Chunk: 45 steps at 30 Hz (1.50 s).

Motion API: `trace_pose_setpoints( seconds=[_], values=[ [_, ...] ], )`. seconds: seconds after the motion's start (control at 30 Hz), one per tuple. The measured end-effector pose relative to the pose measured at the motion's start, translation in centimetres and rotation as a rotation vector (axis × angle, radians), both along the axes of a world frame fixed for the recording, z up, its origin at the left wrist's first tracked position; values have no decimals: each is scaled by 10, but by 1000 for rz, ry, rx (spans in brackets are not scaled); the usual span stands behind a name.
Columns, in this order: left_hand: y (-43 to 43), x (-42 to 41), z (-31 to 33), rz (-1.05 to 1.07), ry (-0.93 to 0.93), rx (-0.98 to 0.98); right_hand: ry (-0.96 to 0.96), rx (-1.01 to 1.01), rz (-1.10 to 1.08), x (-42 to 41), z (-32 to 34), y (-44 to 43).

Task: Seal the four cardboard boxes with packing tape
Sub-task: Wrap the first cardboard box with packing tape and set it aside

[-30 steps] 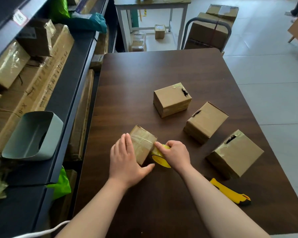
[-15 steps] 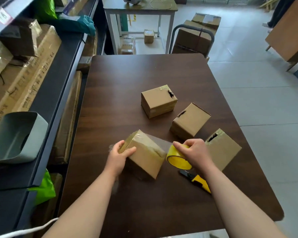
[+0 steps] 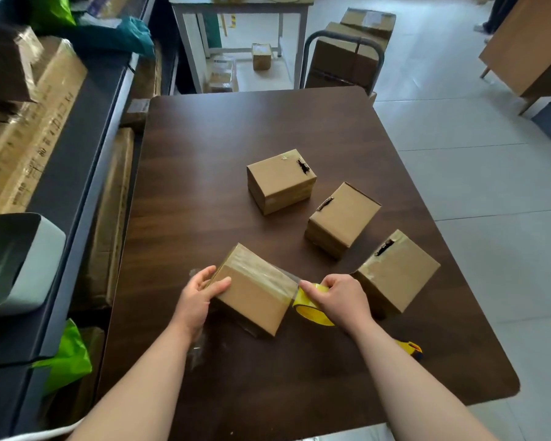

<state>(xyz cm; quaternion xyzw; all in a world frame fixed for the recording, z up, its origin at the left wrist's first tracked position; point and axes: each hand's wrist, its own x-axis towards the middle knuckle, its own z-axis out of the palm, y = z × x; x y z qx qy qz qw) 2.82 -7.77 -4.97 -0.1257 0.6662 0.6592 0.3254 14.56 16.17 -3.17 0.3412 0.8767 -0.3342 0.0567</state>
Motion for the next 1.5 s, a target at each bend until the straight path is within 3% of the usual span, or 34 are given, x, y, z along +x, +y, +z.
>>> trace_pose_setpoints(
  seconds=[0.4, 0.73, 0.93, 0.97, 1.07, 1.17, 1.27, 1.33, 1.5],
  values=[
    [7, 4, -16, 97, -128, 65, -123, 42, -31, -5, -2, -13],
    [8, 1, -28, 92, -108, 77, -186, 114, -49, -1, 2, -18],
    [12, 3, -31, 60, -71, 31, -136, 34, -108, 6, -15, -24],
    [14, 2, -28, 21, -22, -33, -126, 27, -115, 7, -16, -25],
    [20, 0, -22, -181, 205, -459, -115, 18, -133, 10, -20, -34],
    [34, 19, -5, -228, 485, -788, -78, 1, -216, 10, -25, -42],
    [49, 47, -6, -585, 751, -989, -35, -67, -265, 8, -28, -49],
    [50, 50, -12, -749, 738, -1085, 31, -120, -241, 12, -31, -53],
    [51, 40, -13, -827, 728, -1158, 207, -294, -229, 51, -46, -55]
  ],
)
